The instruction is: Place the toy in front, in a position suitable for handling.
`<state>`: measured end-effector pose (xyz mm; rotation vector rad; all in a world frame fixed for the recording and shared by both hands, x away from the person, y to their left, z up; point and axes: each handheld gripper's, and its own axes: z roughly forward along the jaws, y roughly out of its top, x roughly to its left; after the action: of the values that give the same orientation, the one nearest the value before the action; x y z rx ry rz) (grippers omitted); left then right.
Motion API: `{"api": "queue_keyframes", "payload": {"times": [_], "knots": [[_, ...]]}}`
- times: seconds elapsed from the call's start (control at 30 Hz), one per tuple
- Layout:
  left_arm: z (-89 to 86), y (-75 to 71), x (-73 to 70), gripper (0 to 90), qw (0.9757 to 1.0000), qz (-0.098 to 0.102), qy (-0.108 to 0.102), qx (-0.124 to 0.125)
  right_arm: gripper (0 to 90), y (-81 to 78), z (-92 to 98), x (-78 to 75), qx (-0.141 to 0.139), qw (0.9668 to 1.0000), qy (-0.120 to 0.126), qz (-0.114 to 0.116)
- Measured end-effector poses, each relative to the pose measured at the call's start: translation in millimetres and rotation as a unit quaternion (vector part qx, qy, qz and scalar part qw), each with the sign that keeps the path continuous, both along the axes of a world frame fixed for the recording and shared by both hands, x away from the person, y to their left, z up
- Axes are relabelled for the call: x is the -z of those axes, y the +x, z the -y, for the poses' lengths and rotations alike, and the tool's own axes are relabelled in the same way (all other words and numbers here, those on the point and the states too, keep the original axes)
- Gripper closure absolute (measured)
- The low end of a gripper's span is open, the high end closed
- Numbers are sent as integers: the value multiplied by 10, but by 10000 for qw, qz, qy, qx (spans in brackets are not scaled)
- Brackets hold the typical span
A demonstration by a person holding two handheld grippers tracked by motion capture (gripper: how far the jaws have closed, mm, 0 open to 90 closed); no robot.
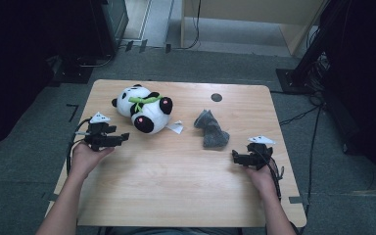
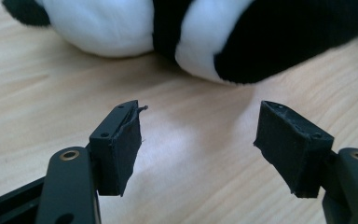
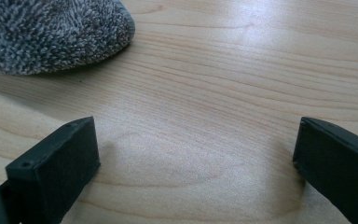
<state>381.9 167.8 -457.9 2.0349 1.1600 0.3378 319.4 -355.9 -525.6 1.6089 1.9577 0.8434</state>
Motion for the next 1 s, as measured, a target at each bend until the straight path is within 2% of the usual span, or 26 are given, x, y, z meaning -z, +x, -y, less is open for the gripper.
{"api": "queue_keyframes", "payload": {"times": [0.33,0.4,0.5,0.67,0.87,1.0], "knots": [[36,157,-152,321,9999,144,36,55,0,-2,-4,0,5,10000,-3,-1],[43,185,-189,326,9997,224,-13,56,0,-2,-4,0,5,10000,-1,-1],[65,232,-233,327,9997,210,-46,91,0,-2,-4,0,4,10000,-3,1],[112,332,-314,330,9995,273,19,163,0,-2,-4,0,5,10000,0,-1],[157,460,-395,335,9994,255,36,221,0,-2,-4,0,-2,10000,-1,0],[209,522,-475,339,9990,322,125,299,0,-2,-4,0,-4,10000,-3,0]]}}
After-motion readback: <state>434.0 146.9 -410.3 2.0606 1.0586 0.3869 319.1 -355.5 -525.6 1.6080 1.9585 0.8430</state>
